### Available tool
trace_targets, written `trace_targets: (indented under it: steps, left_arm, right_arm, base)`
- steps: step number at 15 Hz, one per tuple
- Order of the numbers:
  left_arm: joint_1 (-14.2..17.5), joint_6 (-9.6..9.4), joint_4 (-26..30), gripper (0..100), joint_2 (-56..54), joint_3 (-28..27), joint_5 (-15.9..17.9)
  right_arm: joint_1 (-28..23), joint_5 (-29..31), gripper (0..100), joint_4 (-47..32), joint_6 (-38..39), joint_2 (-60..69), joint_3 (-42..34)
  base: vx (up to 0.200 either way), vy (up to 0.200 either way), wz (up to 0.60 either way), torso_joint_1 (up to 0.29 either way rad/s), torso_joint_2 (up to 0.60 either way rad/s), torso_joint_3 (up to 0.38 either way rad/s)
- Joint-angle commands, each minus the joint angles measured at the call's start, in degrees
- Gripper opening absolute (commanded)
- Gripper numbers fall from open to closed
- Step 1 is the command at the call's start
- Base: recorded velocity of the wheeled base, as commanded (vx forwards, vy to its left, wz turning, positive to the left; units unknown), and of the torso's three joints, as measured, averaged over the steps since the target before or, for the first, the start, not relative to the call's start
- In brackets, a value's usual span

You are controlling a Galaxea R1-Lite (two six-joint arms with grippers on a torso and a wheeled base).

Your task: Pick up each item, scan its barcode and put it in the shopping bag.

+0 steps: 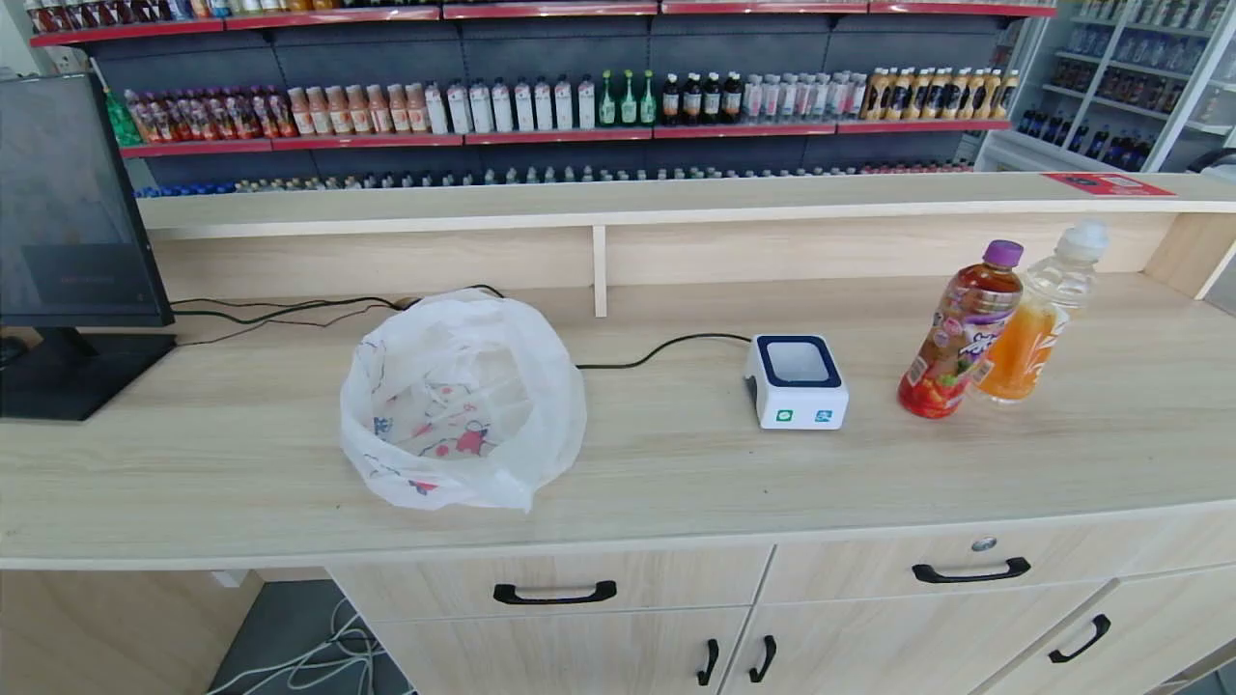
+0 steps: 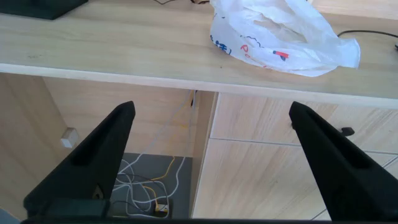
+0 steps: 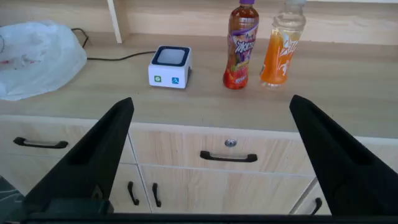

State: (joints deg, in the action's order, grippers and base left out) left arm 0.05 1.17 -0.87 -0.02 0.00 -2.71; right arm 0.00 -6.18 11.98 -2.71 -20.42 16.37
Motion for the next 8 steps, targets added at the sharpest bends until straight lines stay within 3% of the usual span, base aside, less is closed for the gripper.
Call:
trace_targets:
  steps: [1,2,3,8]
  left_arm:
    - [0.0,0.06,0.0,100,0.0,0.0,0.0]
    - [0.0,0.06,0.0,100,0.0,0.0,0.0]
    - [0.0,0.06,0.0,100,0.0,0.0,0.0]
    - [0.0,0.06,-0.1,100,0.0,0.0,0.0]
  right_arm:
    - [0.2,-0.7,100,31.0,1.2,-39.9,13.1]
    - [0.2,-0.7,100,33.7,1.4,-42.2,13.2]
    - [0.2,-0.9,100,42.2,2.1,-50.4,13.8]
    - [0.2,-1.6,100,49.4,5.3,-61.1,11.6]
  base:
    - [0.0,0.0,0.0,0.0,0.0,0.0]
    - [0.0,0.0,0.0,0.0,0.0,0.0]
    - [0.0,0.0,0.0,0.0,0.0,0.0]
    - [0.0,0.0,0.0,0.0,0.0,0.0]
